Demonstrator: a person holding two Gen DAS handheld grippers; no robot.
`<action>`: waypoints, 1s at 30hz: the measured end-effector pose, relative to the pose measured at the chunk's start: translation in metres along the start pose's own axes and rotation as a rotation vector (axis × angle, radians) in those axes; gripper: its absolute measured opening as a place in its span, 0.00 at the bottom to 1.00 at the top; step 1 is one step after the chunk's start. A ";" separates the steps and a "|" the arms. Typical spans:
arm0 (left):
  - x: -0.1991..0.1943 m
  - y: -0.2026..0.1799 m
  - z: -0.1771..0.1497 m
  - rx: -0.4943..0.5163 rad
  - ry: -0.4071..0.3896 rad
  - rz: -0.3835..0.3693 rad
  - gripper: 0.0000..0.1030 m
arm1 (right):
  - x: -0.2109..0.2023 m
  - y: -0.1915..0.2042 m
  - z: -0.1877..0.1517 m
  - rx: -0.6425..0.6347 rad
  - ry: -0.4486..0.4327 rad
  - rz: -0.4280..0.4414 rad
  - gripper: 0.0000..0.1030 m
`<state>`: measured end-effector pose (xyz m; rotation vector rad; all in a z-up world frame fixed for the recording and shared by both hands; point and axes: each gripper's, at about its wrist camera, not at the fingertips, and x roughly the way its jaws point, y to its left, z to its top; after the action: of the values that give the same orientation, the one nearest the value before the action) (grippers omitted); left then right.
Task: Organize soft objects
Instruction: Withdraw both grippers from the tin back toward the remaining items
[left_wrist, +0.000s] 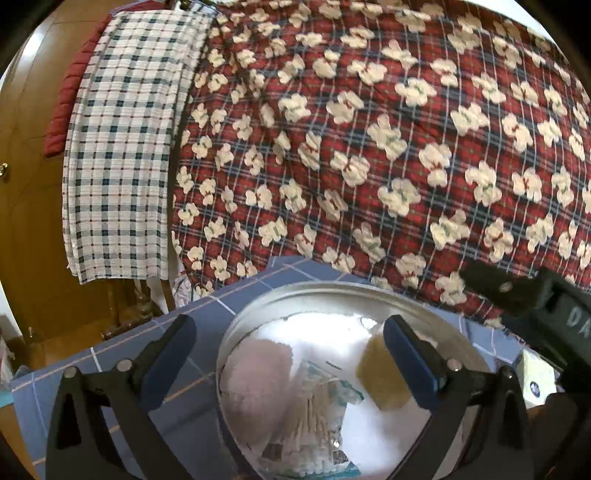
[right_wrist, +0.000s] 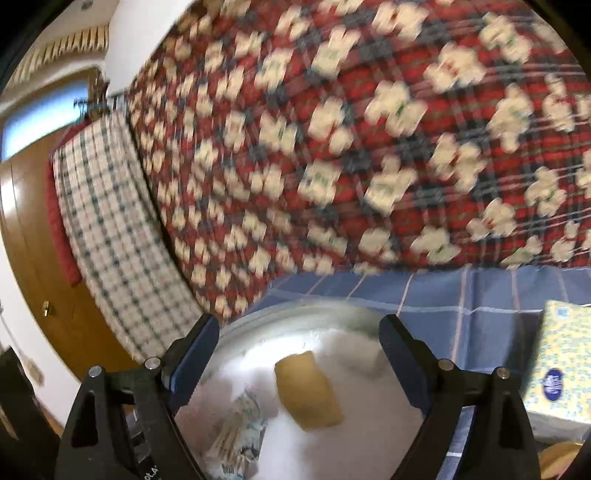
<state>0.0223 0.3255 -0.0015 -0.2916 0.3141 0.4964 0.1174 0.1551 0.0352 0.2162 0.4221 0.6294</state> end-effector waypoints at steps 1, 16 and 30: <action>-0.002 0.002 0.000 -0.009 -0.014 -0.002 1.00 | -0.008 0.000 0.002 0.000 -0.038 -0.013 0.88; -0.017 0.019 -0.001 -0.066 -0.130 0.126 1.00 | -0.071 -0.010 -0.028 -0.082 -0.232 -0.323 0.88; -0.030 -0.028 -0.017 0.123 -0.131 0.010 1.00 | -0.098 -0.027 -0.050 -0.144 -0.199 -0.398 0.88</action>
<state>0.0078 0.2833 -0.0004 -0.1376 0.2176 0.5011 0.0384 0.0772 0.0130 0.0532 0.2167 0.2416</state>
